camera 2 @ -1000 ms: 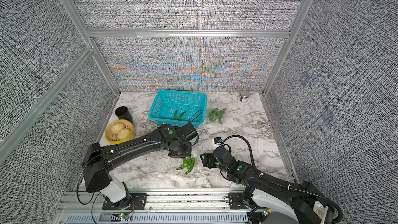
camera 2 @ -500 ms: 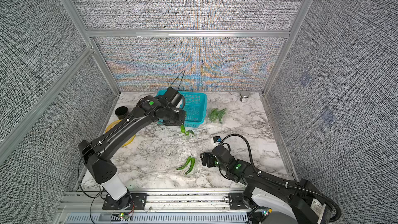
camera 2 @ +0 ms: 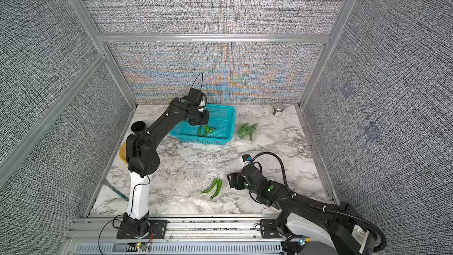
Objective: Take small green peppers out of containers
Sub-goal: Place the green pepper in the basket, then pick up the green pepper from the packing box.
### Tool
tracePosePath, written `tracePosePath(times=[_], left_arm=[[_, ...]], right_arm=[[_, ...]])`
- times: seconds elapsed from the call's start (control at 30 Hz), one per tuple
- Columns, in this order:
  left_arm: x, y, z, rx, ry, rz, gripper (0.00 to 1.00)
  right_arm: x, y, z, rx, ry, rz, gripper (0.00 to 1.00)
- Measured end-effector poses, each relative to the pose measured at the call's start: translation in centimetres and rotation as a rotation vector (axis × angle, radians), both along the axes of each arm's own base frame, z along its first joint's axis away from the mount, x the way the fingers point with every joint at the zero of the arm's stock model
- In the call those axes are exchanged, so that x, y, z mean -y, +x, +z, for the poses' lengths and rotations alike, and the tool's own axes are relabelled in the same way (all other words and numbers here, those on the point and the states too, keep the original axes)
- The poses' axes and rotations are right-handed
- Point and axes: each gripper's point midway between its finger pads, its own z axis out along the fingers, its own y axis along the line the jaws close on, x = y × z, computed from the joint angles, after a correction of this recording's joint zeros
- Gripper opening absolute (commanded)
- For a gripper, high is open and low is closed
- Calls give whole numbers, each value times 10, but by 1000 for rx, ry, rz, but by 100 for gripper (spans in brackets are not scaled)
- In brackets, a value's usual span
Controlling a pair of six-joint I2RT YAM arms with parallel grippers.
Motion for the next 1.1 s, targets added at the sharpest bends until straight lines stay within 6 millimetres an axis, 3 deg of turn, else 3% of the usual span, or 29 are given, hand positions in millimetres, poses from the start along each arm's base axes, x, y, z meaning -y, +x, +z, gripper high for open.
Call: tracePosePath(times=[0.1,0.17,0.2,0.3,0.33,0.4,0.47,0.63,0.73,0.8,0.93,1.1], left_arm=[[-12,6,-40,-78,20,35,1],[-15,2,-58,-119,31,46,7],[-15,0,-65,-137,34,49,17],[-17,-4,-74,-162,38,56,64],[-17,-5,-74,-165,35,62,74],[-20,-7,-68,-163,34,65,87],[-22,-6,-53,-137,37,67,92],[-25,-17,13,-33,30,54,94],[-19,-45,50,12,28,20,92],[-9,-77,67,20,27,-29,90],[12,-147,74,11,44,-147,81],[26,-231,42,-50,49,-276,72]], right_arm=[[1,0,3,5,4,-1,85],[1,0,5,10,6,0,85],[1,0,6,10,6,0,85],[2,0,8,15,6,-2,85],[2,0,8,17,7,-1,85],[3,-1,8,16,6,-2,85],[4,-2,8,14,4,-2,85],[5,-2,13,24,14,-2,85],[6,-2,17,35,21,-5,85],[6,-2,21,47,31,-9,85],[6,-1,27,61,44,-12,85],[6,-1,33,74,62,-14,85]])
